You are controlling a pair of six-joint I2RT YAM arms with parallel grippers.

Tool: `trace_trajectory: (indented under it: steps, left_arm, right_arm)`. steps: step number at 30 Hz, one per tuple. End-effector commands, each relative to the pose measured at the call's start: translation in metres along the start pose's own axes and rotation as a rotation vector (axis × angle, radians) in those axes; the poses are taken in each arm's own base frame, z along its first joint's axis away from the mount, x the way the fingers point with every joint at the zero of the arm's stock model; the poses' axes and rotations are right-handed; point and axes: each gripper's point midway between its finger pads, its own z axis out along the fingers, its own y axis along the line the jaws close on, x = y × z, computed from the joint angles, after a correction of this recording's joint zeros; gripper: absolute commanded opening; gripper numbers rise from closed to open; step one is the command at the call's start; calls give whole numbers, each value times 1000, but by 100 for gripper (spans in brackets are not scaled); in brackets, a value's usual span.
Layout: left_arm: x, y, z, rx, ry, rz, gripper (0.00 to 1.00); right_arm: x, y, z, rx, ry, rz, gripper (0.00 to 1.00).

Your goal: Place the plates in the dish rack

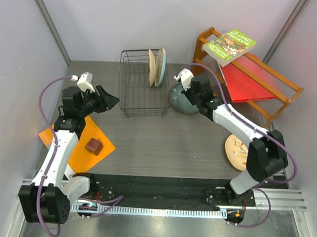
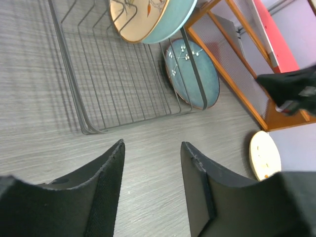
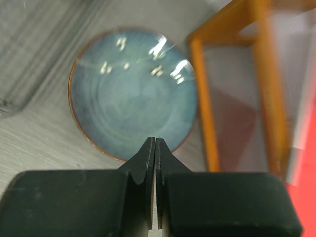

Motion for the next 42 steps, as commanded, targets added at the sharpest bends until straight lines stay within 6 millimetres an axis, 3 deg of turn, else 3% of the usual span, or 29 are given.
trace_trajectory:
  steps: [1,5,7,10,11,13,15,19,28,32,34,38,42]
  left_arm:
    - [-1,-4,-1,29,10,15,43]
    - [-24,9,11,-13,-12,-10,34]
    - [-35,17,21,-33,-10,-17,32]
    - [-44,29,33,-57,-15,-11,31]
    - [-49,30,35,-64,-24,-4,31]
    - [-54,41,40,-95,-36,1,32]
    - [-63,49,41,-118,-57,-7,33]
    - [-80,63,46,-144,-82,-27,33]
    - [-106,93,81,-160,-70,-82,38]
    - [-105,109,104,-154,-48,-111,42]
    - [-95,121,119,-147,-7,-133,45]
    - [-95,132,140,-129,15,-145,46]
    - [-91,141,152,-123,26,-153,46]
  right_arm:
    - [20,19,34,-127,53,9,4]
    - [28,13,77,-132,83,37,2]
    - [48,7,100,-130,131,74,1]
    - [42,-10,123,-121,109,91,1]
    - [55,-4,135,-134,138,88,1]
    - [61,-5,144,-148,150,79,1]
    - [75,7,150,-197,171,63,1]
    - [99,26,137,-281,226,20,1]
    - [161,57,73,-441,404,-58,1]
    - [180,68,40,-492,466,-65,1]
    - [192,76,24,-517,499,-75,1]
    - [193,89,-2,-543,512,-108,1]
    - [187,97,-7,-533,497,-100,2]
